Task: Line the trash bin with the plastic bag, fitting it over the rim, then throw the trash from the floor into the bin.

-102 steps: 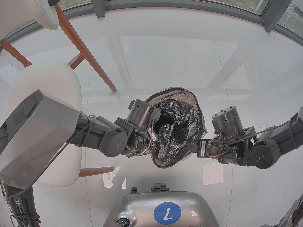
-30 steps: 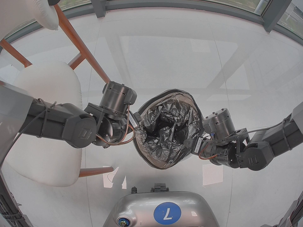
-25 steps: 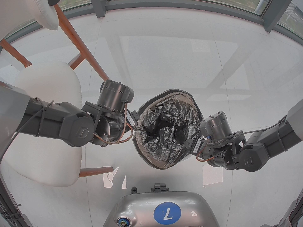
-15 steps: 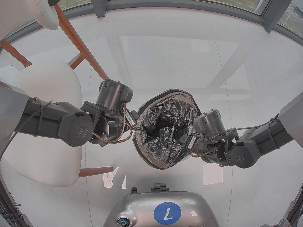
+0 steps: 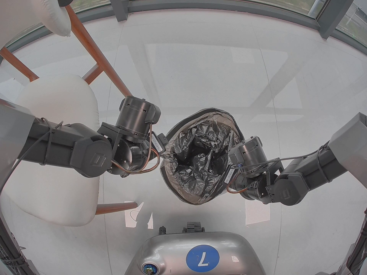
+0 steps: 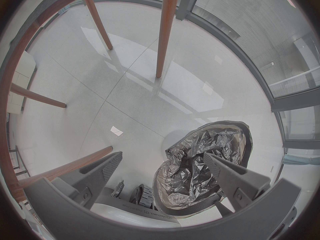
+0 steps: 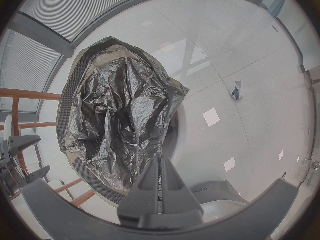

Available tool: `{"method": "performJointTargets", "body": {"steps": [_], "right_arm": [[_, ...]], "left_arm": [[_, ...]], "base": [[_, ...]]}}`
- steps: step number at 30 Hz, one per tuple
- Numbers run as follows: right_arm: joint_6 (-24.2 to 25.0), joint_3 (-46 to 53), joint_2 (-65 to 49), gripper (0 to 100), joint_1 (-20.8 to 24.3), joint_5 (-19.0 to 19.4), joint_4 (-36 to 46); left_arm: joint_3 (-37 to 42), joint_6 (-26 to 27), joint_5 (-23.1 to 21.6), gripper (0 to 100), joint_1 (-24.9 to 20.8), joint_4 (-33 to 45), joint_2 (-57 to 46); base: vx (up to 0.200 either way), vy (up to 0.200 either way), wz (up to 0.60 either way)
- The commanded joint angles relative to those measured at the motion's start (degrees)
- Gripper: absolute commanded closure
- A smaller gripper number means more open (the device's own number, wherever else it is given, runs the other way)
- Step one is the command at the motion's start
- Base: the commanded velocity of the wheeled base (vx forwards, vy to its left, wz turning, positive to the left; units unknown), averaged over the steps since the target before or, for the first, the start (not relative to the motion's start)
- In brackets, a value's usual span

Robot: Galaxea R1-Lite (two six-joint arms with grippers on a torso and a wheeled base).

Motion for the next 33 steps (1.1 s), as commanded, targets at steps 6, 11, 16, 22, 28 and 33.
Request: {"method": "performJointTargets", "body": {"steps": [6,11,16,22,28,33], "right_arm": [[-0.1,0.8,-1.4,100,-0.3,0.0,2.5],[0.2,0.7,-3.8,100,-0.1,0.3,7.8],[0.4,1.9,-3.6,100,-0.2,0.2,8.2],[-0.4,3.3,-2.8,100,0.0,0.2,8.2],[-0.8,3.4,-0.4,100,-0.7,0.1,8.1],[-1.0,3.3,-2.2,100,-0.7,0.3,8.3]], "left_arm": [[0.0,0.0,0.0,0,0.0,-0.1,0.0],[-0.2,-0.1,0.0,0,-0.1,-0.2,-0.1],[-0.1,-0.3,0.1,0,-0.4,-0.3,0.1],[0.0,-0.3,0.1,0,-0.3,-0.3,0.0],[0.1,-0.3,0.1,0,-0.2,-0.2,0.0],[0.1,-0.5,0.1,0,-0.1,-0.1,-0.1]], "base": [[0.000,0.000,0.00],[0.000,0.000,0.00],[0.000,0.000,0.00],[0.000,0.000,0.00],[0.000,0.000,0.00],[0.000,0.000,0.00]]}}
